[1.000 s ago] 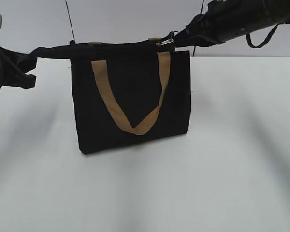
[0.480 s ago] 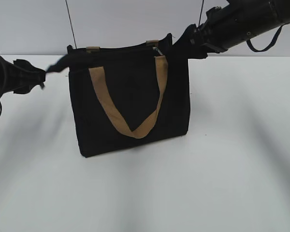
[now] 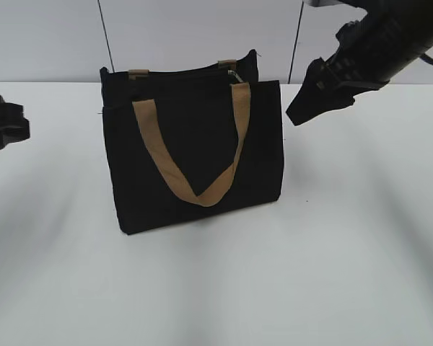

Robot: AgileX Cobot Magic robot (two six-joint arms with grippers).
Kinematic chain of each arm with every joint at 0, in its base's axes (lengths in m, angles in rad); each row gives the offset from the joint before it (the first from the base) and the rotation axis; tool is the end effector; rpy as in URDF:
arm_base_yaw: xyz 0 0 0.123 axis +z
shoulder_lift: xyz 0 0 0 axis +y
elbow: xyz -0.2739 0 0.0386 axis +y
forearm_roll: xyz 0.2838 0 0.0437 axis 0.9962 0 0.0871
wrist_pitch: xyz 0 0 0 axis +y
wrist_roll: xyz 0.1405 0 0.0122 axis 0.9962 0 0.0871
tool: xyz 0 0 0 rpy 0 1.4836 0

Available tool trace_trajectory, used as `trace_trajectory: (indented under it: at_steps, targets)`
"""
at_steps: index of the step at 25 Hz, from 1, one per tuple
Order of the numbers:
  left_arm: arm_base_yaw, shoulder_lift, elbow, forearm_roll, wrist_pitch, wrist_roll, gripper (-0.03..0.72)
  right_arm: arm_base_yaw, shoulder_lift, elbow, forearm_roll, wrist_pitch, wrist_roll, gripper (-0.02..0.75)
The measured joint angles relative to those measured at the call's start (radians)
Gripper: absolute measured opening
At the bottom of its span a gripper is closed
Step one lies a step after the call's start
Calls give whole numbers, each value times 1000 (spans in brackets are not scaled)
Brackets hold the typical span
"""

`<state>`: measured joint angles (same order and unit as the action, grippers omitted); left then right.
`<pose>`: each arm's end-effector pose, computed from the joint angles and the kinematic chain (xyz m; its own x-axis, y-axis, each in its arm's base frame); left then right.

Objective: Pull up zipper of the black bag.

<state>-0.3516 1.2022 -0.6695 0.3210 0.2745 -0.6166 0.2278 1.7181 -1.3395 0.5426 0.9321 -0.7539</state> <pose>0.2960 -0.0957 0.1946 -0.6663 -0.0761 -0.7418 0.0848 0.9806 -0.1768 0.3870 0.1498 0.2069 -0.6675 -0.5261 -0.5269 -0.6938 0.6963 0.1837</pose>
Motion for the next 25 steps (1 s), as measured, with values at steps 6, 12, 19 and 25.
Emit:
trace_trajectory:
  at_steps: [6, 12, 19, 25]
  targets:
    - [-13, -202, -1, -67, 282, 139, 386, 1, -172, 135, -41, 15, 42, 536]
    - [-13, -447, -1, -199, 477, 321, 351, 1, -405, 396, -53, -27, 52, 536]
    - [-13, -702, 14, -208, 684, 361, 349, 2, -758, 614, -65, -29, 164, 536]
    - [-13, -913, 38, -212, 822, 437, 347, 2, -1101, 727, -215, 76, 343, 536]
